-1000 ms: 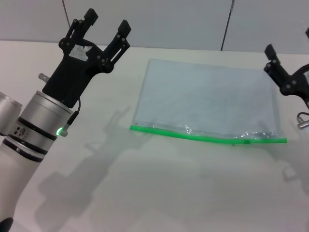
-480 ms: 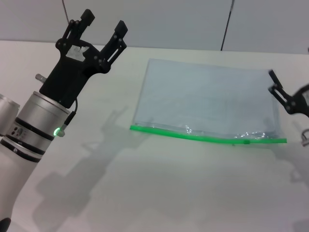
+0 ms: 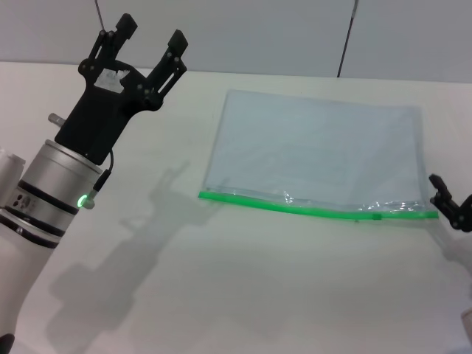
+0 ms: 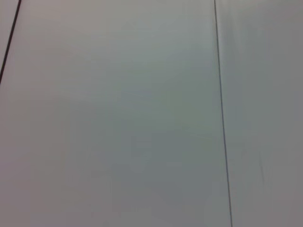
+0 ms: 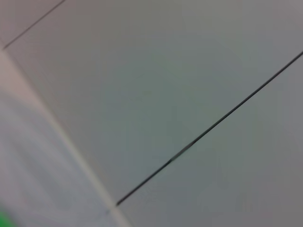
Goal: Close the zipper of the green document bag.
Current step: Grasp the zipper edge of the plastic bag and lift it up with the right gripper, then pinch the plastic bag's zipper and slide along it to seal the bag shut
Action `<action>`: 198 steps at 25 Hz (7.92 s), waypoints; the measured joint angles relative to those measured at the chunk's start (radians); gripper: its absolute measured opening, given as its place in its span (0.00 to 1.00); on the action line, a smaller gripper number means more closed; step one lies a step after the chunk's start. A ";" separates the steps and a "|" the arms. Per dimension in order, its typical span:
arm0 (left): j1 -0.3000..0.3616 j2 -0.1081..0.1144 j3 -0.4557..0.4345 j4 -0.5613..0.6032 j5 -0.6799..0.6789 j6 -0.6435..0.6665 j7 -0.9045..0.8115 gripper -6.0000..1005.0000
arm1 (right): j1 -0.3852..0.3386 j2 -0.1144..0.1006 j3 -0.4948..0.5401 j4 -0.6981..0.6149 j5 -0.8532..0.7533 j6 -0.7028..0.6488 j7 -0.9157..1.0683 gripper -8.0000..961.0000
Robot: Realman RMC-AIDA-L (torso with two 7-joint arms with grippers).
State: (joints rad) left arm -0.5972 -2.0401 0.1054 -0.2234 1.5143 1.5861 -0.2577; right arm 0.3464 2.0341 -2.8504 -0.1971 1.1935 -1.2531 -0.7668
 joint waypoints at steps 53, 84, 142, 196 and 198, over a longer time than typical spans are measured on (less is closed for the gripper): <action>-0.003 0.000 0.000 0.001 0.000 -0.001 0.000 0.76 | 0.104 -0.002 0.025 -0.151 0.000 0.405 -0.510 0.79; -0.010 0.001 0.011 0.000 0.010 -0.039 0.032 0.74 | 0.101 -0.001 0.037 -0.310 0.002 0.348 -0.605 0.07; -0.102 -0.012 0.067 -0.163 0.299 -0.476 0.965 0.69 | 0.160 -0.003 -0.026 -0.396 -0.048 0.317 -0.655 0.06; -0.090 -0.011 0.073 -0.158 0.305 -0.427 1.039 0.55 | 0.156 -0.002 -0.026 -0.364 -0.064 0.321 -0.654 0.06; -0.090 -0.011 0.073 -0.158 0.305 -0.427 1.040 0.46 | 0.156 -0.002 -0.026 -0.364 -0.064 0.321 -0.655 0.06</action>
State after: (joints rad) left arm -0.6870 -2.0510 0.1782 -0.3812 1.8194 1.1591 0.7819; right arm 0.5024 2.0324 -2.8760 -0.5615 1.1290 -0.9326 -1.4216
